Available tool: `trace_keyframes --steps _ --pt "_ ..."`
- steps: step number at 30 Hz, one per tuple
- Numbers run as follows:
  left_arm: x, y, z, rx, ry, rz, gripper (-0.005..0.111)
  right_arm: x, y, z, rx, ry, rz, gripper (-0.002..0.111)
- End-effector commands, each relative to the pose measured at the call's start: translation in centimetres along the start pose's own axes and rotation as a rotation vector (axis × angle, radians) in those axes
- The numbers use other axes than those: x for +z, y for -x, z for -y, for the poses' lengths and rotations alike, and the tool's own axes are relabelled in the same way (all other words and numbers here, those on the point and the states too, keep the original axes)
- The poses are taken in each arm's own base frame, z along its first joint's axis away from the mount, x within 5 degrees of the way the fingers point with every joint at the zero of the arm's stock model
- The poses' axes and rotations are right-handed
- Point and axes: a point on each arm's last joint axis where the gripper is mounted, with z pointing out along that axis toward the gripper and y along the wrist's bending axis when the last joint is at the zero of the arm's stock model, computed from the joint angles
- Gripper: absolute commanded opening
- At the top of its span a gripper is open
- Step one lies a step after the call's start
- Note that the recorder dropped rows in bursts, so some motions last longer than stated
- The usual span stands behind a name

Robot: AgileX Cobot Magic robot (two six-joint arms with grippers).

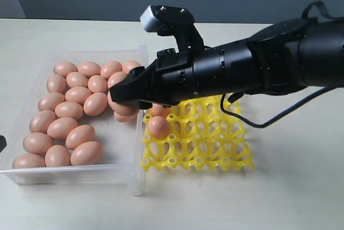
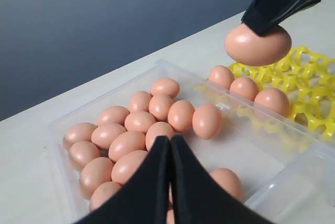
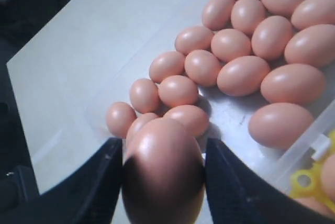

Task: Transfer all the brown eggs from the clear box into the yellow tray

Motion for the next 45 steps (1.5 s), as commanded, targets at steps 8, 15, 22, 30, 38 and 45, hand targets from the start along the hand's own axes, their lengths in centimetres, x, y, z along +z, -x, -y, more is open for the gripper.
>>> trace_keyframes --steps 8,15,22,30,38,45 --pt "-0.1 -0.4 -0.8 0.019 0.134 -0.043 0.0 -1.7 -5.1 1.2 -0.139 -0.076 -0.069 0.0" --pt "-0.2 -0.6 -1.1 0.027 0.197 -0.07 0.0 -3.8 -5.6 -0.1 -0.32 -0.039 -0.037 0.0" --pt "-0.2 -0.9 -1.3 0.02 0.233 -0.107 0.0 -8.5 1.7 -0.1 -0.045 -0.413 0.289 0.0" --pt "-0.3 -1.2 -1.3 -0.148 0.246 -0.122 0.0 -7.8 1.7 1.1 0.047 -0.484 0.292 0.0" --pt "-0.3 -1.2 -1.3 -0.227 0.251 -0.112 0.0 -1.4 -2.3 -0.8 -0.01 0.075 -0.081 0.0" --pt "-0.3 -1.2 -1.3 -0.247 0.252 -0.11 0.0 -6.1 3.2 -8.0 -0.21 0.587 0.166 0.0"
